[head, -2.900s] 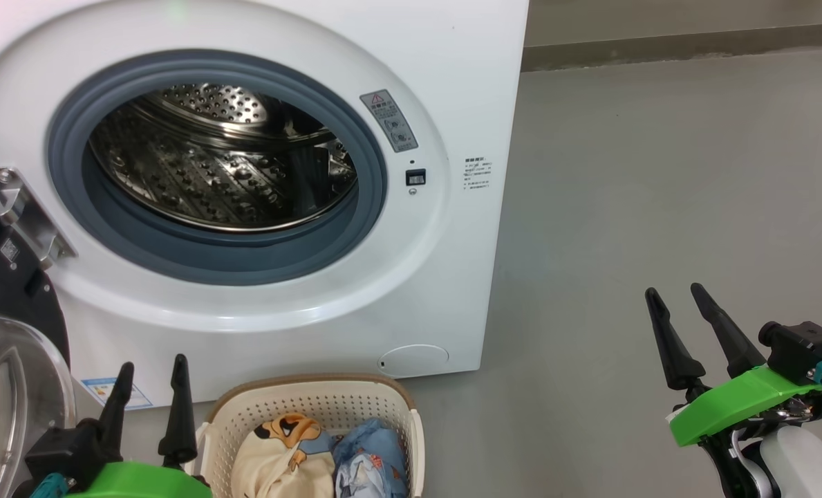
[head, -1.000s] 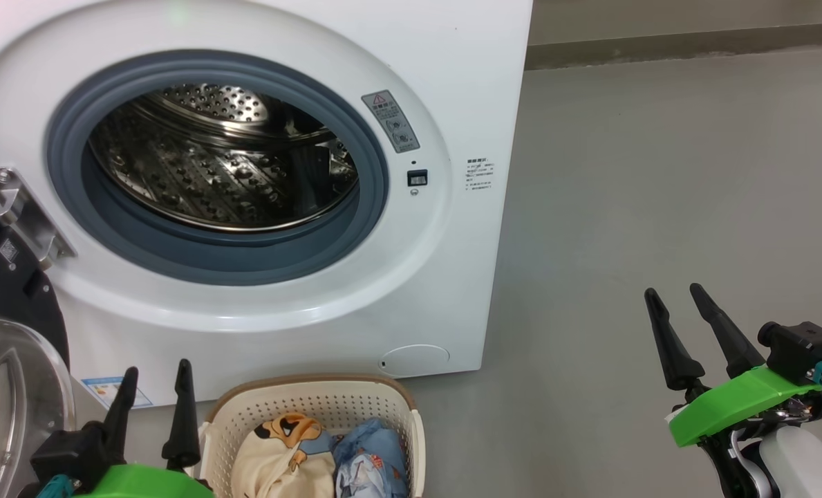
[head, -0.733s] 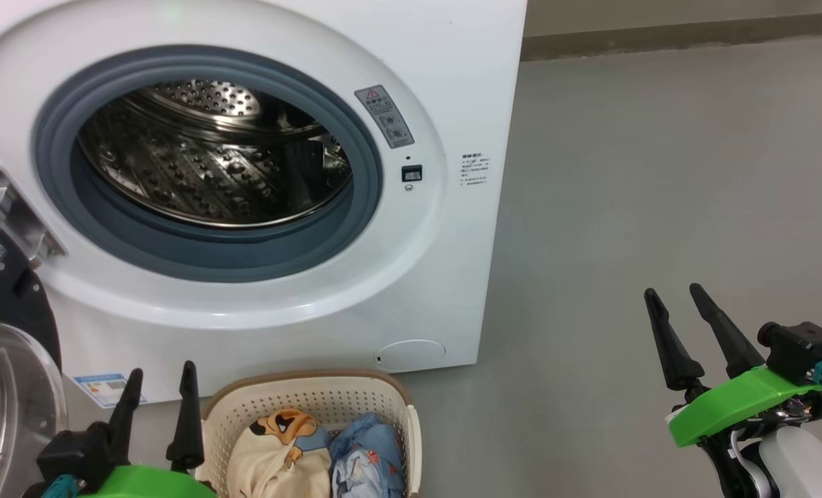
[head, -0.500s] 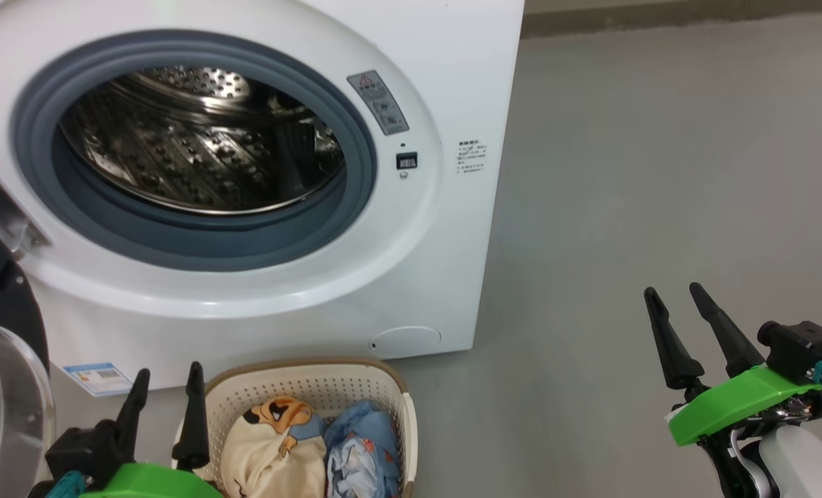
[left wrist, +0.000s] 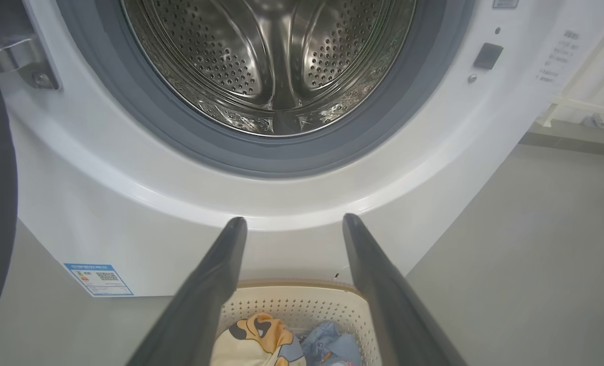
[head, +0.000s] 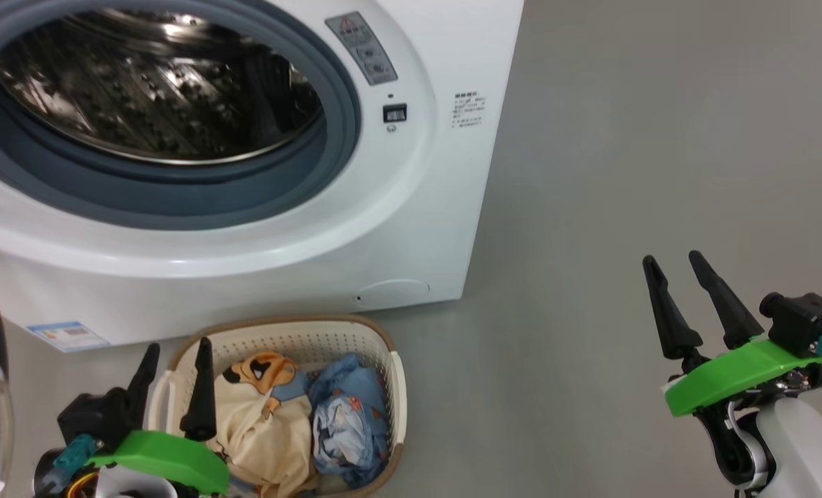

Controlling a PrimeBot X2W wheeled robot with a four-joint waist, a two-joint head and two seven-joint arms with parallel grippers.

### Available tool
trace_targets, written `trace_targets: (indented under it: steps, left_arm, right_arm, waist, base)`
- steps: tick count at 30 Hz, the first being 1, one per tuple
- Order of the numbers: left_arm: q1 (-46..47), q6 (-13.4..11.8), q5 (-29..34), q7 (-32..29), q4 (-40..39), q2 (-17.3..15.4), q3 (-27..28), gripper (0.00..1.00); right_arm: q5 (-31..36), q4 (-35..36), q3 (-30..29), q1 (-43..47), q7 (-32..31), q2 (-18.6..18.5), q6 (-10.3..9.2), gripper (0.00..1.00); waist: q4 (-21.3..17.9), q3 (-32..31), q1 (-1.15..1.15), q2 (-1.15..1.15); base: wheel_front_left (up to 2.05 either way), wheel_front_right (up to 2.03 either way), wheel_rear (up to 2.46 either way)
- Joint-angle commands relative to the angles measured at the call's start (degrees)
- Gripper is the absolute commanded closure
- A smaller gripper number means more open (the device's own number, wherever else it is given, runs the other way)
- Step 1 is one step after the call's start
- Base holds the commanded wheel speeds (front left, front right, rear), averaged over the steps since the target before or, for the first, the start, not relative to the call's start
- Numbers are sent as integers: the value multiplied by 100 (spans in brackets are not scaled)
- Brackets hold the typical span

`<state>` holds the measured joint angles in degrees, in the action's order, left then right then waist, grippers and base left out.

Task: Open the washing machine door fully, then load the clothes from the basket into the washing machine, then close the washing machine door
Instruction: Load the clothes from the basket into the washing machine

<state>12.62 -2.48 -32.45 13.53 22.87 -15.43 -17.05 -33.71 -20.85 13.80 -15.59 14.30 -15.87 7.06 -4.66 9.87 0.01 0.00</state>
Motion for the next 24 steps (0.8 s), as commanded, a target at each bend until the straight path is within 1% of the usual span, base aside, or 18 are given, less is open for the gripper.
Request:
trace_targets:
  steps: [1, 12, 18, 19, 24]
  left_arm:
    - [275, 39, -16, -4, 31, -127, 146, 0]
    - [794, 215, -12, -142, 764, -100, -9, 0]
    - [1136, 320, -43, -368, 1469, -81, -101, 0]
    - [1268, 364, -28, -377, 1699, -68, -140, 0]
    - [1616, 477, -24, -471, 2286, 23, -239, 0]
  right_arm:
    - [81, 160, 50, -177, 70, -37, 43, 0]
    - [135, 230, 24, -422, 70, 138, 43, 0]
    - [157, 281, 29, -623, 70, 223, 43, 0]
    - [164, 301, 23, -686, 70, 237, 43, 0]
    - [191, 343, 4, -816, 70, 241, 43, 0]
  waist:
    - [-50, 258, -1, 0]
    - [-108, 910, -1, 0]
    - [-182, 1339, -1, 0]
    - [-203, 1474, -1, 0]
    - [-237, 1822, -1, 0]
  base:
    - [0, 0, 0]
    - [0, 0, 0]
    - [0, 0, 0]
    - [0, 0, 0]
    - [0, 0, 0]
